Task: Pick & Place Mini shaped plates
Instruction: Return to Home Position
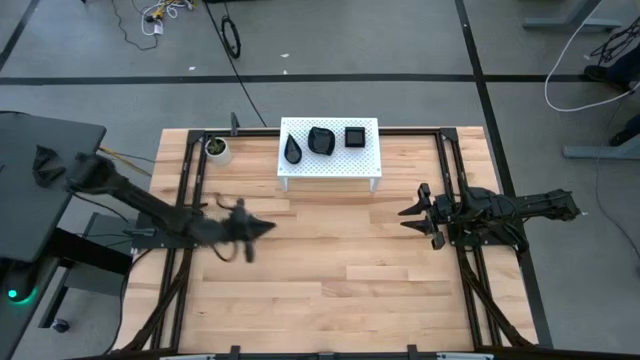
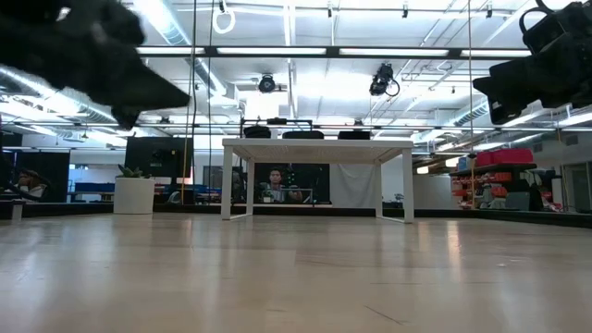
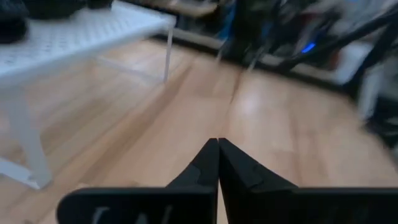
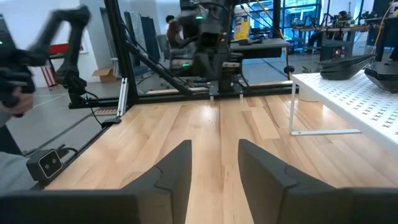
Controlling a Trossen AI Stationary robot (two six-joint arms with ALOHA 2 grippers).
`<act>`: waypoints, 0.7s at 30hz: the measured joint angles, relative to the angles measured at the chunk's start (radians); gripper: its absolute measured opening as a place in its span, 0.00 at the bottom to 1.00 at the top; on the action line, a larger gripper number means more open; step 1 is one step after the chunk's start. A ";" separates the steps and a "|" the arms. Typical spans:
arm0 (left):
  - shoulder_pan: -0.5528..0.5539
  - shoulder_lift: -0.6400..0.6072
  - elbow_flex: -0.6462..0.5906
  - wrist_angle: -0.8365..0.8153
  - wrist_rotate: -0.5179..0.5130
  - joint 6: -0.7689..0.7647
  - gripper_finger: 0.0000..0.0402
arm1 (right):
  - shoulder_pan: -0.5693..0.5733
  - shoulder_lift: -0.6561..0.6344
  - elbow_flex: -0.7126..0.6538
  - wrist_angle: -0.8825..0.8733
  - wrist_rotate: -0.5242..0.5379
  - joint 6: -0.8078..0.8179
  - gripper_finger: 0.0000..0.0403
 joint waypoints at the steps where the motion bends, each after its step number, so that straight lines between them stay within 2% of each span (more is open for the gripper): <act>1: 0.018 -0.086 -0.061 0.034 0.045 0.024 0.02 | 0.000 0.000 0.000 0.000 0.000 0.000 0.33; 4: 0.082 -0.331 -0.212 0.095 0.201 0.094 0.03 | 0.000 0.000 0.000 0.000 0.000 0.000 0.33; 5: 0.104 -0.407 -0.225 0.044 0.235 0.115 0.03 | 0.000 0.000 0.000 0.001 0.000 0.000 0.33; 8: 0.162 -0.617 -0.217 -0.161 0.319 0.172 0.01 | 0.000 0.003 0.000 0.001 0.001 0.000 0.33; 12: 0.253 -0.841 -0.224 -0.252 0.441 0.277 0.01 | 0.000 0.003 0.000 0.001 0.000 0.000 0.33; 15: 0.334 -0.987 -0.224 -0.378 0.483 0.292 0.01 | 0.000 0.003 0.000 0.001 0.001 0.000 0.33; 17: 0.385 -1.040 -0.224 -0.440 0.518 0.299 0.01 | 0.000 0.003 0.000 -0.001 0.000 0.000 0.33; 21: 0.465 -1.020 -0.225 -0.492 0.592 0.284 0.01 | 0.000 0.005 0.000 0.002 0.000 0.000 0.33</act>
